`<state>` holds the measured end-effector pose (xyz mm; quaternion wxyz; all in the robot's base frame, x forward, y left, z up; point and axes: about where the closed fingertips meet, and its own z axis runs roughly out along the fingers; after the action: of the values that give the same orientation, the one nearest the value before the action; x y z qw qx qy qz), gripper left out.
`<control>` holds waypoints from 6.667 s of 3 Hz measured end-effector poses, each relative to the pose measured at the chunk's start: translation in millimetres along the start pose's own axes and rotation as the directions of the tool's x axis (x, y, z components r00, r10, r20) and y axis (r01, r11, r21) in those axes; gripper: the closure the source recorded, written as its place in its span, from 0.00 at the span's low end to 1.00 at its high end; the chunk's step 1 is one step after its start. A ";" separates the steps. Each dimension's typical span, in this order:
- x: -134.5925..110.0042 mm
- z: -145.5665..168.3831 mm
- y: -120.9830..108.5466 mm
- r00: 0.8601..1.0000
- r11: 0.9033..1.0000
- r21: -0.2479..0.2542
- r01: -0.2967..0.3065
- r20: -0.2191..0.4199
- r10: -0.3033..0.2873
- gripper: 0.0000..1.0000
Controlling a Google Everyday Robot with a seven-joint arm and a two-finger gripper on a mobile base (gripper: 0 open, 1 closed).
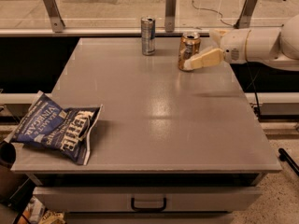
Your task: Move orange can near blue chip bag
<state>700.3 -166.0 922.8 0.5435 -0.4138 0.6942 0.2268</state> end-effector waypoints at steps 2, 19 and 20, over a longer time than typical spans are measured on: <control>8.1 36.0 -16.7 0.995 0.999 -0.025 -0.024 0.097 0.027 0.00; 3.8 25.6 303.7 0.973 0.947 -0.317 0.059 0.229 0.016 0.82; 2.7 25.3 303.6 0.973 0.947 -0.317 0.059 0.229 0.016 0.59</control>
Offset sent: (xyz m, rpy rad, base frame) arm 0.0513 0.0155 -0.0273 0.1552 -0.0433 0.0300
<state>465.2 20.9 871.5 0.5475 -0.4757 0.5760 0.3770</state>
